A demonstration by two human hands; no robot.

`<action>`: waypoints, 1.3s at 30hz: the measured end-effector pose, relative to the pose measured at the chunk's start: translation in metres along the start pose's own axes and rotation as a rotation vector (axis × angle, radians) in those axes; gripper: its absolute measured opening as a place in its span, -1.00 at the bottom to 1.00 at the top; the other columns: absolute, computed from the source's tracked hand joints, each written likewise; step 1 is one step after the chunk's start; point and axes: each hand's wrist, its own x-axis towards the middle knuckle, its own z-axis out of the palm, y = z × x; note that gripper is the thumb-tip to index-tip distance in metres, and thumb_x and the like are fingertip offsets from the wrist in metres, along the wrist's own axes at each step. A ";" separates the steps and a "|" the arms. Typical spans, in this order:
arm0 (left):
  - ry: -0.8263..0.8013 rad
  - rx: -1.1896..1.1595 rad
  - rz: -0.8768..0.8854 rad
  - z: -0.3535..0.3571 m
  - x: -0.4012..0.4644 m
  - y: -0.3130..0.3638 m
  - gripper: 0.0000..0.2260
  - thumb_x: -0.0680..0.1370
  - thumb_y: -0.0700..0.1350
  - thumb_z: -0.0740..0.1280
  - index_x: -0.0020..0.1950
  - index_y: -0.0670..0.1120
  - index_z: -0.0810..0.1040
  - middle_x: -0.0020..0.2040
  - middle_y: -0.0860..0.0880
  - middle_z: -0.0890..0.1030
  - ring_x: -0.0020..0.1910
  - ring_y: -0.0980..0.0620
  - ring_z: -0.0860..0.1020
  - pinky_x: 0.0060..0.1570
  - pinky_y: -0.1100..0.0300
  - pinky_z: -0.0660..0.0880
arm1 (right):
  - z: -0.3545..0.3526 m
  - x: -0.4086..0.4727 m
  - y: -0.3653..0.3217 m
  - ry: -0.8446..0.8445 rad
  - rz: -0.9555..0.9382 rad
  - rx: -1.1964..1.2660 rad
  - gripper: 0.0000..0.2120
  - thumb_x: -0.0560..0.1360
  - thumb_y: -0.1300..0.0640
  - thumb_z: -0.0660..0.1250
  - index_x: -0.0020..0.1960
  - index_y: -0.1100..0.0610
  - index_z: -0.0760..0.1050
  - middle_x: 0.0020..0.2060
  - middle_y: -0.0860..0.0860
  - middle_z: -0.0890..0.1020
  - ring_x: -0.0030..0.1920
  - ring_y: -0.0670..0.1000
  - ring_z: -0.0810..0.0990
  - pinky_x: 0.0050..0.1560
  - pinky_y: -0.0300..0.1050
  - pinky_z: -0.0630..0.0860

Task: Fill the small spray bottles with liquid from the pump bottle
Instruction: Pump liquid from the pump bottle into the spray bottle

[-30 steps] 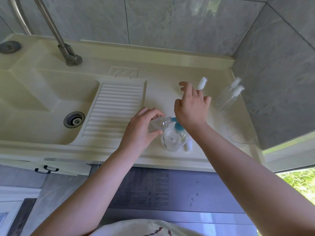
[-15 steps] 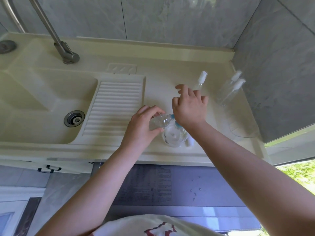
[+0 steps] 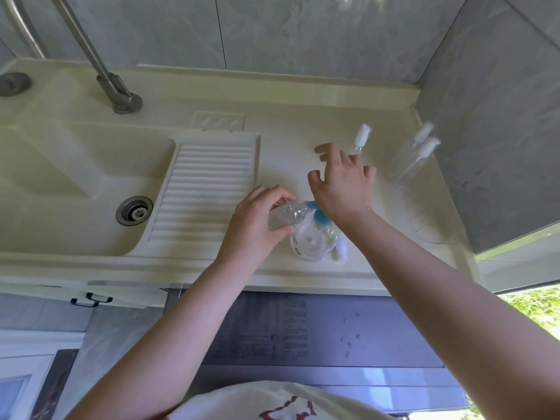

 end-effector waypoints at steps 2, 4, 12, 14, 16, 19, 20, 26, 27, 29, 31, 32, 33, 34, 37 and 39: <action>0.012 0.004 -0.003 0.001 0.000 0.000 -0.55 0.28 -0.24 0.59 0.07 0.09 0.58 -0.01 0.12 0.55 0.03 0.19 0.56 0.08 0.16 0.54 | 0.003 -0.001 -0.001 -0.030 0.030 0.036 -0.66 0.55 0.08 0.12 0.29 -0.03 0.43 0.15 -0.07 0.61 0.24 0.12 0.45 0.12 0.00 0.21; 0.013 0.011 -0.004 0.001 -0.001 -0.002 -0.53 0.27 -0.23 0.60 0.09 0.07 0.58 -0.01 0.12 0.56 0.03 0.19 0.56 0.08 0.23 0.52 | 0.008 -0.005 -0.002 -0.068 0.030 0.028 -0.68 0.57 0.08 0.08 0.24 -0.05 0.48 0.09 -0.06 0.64 0.21 0.13 0.47 0.13 0.02 0.24; 0.036 0.009 -0.029 0.004 -0.001 -0.004 -0.54 0.27 -0.24 0.61 0.10 0.01 0.61 0.01 0.10 0.56 0.01 0.21 0.55 0.06 0.48 0.40 | 0.001 -0.001 -0.003 -0.052 -0.002 0.008 -0.65 0.55 0.08 0.12 0.30 -0.04 0.45 0.14 -0.05 0.61 0.25 0.12 0.44 0.15 0.01 0.23; 0.032 0.019 -0.024 0.004 -0.001 -0.004 -0.56 0.28 -0.24 0.61 0.10 0.00 0.62 0.01 0.10 0.56 0.01 0.20 0.56 0.08 0.43 0.45 | 0.005 -0.004 -0.004 -0.065 0.010 0.000 -0.66 0.57 0.04 0.11 0.30 -0.05 0.47 0.17 -0.04 0.61 0.24 0.13 0.45 0.15 0.02 0.24; 0.030 0.024 -0.017 0.004 0.000 -0.004 -0.56 0.27 -0.23 0.61 0.09 0.00 0.62 0.01 0.09 0.56 0.01 0.20 0.56 0.10 0.36 0.48 | 0.003 -0.005 -0.006 -0.024 -0.011 -0.018 -0.66 0.58 0.01 0.13 0.32 -0.04 0.46 0.20 -0.02 0.59 0.24 0.14 0.45 0.14 0.02 0.23; 0.035 0.024 -0.015 0.003 0.000 -0.003 -0.56 0.27 -0.22 0.62 0.08 0.01 0.61 0.01 0.10 0.56 0.00 0.20 0.56 0.09 0.36 0.48 | -0.007 0.000 -0.006 0.020 -0.039 -0.032 -0.65 0.59 -0.01 0.15 0.35 -0.02 0.41 0.23 -0.01 0.56 0.26 0.15 0.44 0.15 0.03 0.22; 0.039 0.024 -0.016 0.003 0.000 -0.003 -0.57 0.27 -0.22 0.62 0.08 0.01 0.61 0.00 0.10 0.56 0.00 0.20 0.56 0.08 0.38 0.47 | -0.010 0.001 -0.007 0.031 -0.039 -0.017 -0.65 0.59 0.00 0.15 0.36 -0.02 0.40 0.24 -0.01 0.56 0.26 0.15 0.43 0.16 0.03 0.22; 0.037 0.010 -0.041 0.003 -0.001 -0.001 -0.57 0.26 -0.25 0.61 0.05 0.02 0.59 0.00 0.11 0.56 -0.09 0.24 0.56 -0.08 0.53 0.35 | -0.022 0.010 -0.011 0.055 -0.077 -0.042 -0.64 0.60 0.02 0.15 0.38 -0.01 0.38 0.28 -0.01 0.53 0.28 0.17 0.42 0.18 0.05 0.23; 0.039 0.008 -0.039 0.003 0.000 -0.001 -0.57 0.26 -0.26 0.61 0.04 0.01 0.59 0.00 0.11 0.56 -0.09 0.25 0.55 -0.08 0.54 0.34 | -0.022 0.011 -0.011 0.042 -0.078 -0.054 -0.64 0.61 0.02 0.15 0.39 -0.02 0.37 0.29 0.00 0.53 0.29 0.17 0.42 0.19 0.05 0.24; 0.040 0.006 -0.036 0.003 0.000 0.000 -0.57 0.26 -0.26 0.61 0.04 0.01 0.59 -0.01 0.11 0.55 -0.09 0.26 0.55 -0.09 0.54 0.33 | -0.019 0.010 -0.011 0.014 -0.076 -0.069 -0.64 0.61 0.01 0.15 0.40 -0.02 0.36 0.30 -0.01 0.52 0.30 0.17 0.41 0.21 0.06 0.24; 0.040 0.007 -0.034 0.003 0.000 0.000 -0.58 0.26 -0.27 0.60 0.03 0.01 0.59 -0.01 0.11 0.55 -0.09 0.25 0.55 -0.09 0.54 0.33 | -0.016 0.008 -0.011 -0.011 -0.070 -0.066 -0.64 0.61 0.01 0.15 0.40 -0.02 0.36 0.31 -0.01 0.51 0.30 0.17 0.40 0.22 0.06 0.24; 0.040 0.008 -0.030 0.003 0.001 0.000 -0.58 0.26 -0.27 0.60 0.03 0.01 0.59 -0.01 0.11 0.55 -0.08 0.24 0.55 -0.08 0.54 0.34 | -0.014 0.007 -0.011 -0.022 -0.067 -0.064 -0.64 0.61 0.01 0.15 0.40 -0.02 0.36 0.31 0.00 0.50 0.31 0.17 0.40 0.22 0.05 0.24; 0.039 0.009 -0.027 0.003 0.001 0.000 -0.58 0.26 -0.27 0.61 0.03 0.01 0.60 -0.01 0.11 0.55 -0.07 0.24 0.55 -0.08 0.54 0.34 | -0.013 0.006 -0.010 -0.030 -0.064 -0.063 -0.65 0.61 0.01 0.15 0.39 -0.02 0.36 0.31 0.00 0.50 0.31 0.17 0.40 0.22 0.05 0.25; 0.037 0.011 -0.025 0.003 0.001 0.000 -0.58 0.26 -0.26 0.61 0.03 0.01 0.60 -0.01 0.11 0.55 -0.06 0.23 0.55 -0.07 0.54 0.34 | -0.011 0.006 -0.009 -0.035 -0.061 -0.060 -0.65 0.61 0.01 0.15 0.39 -0.02 0.36 0.31 0.01 0.50 0.30 0.18 0.40 0.22 0.05 0.25; 0.036 0.003 -0.019 0.003 0.001 0.001 -0.58 0.26 -0.27 0.60 0.03 0.01 0.60 -0.02 0.13 0.54 -0.07 0.25 0.55 -0.06 0.53 0.35 | -0.011 0.010 -0.009 -0.031 -0.058 -0.042 -0.65 0.61 0.01 0.16 0.38 -0.02 0.37 0.30 0.02 0.50 0.29 0.18 0.41 0.22 0.05 0.25; 0.041 -0.002 -0.017 0.003 0.001 0.001 -0.58 0.25 -0.28 0.60 0.03 0.01 0.60 -0.03 0.14 0.54 -0.08 0.28 0.54 -0.06 0.54 0.34 | -0.009 0.011 -0.009 -0.004 -0.067 -0.047 -0.65 0.61 0.01 0.16 0.38 -0.01 0.39 0.30 0.02 0.51 0.28 0.18 0.42 0.21 0.05 0.25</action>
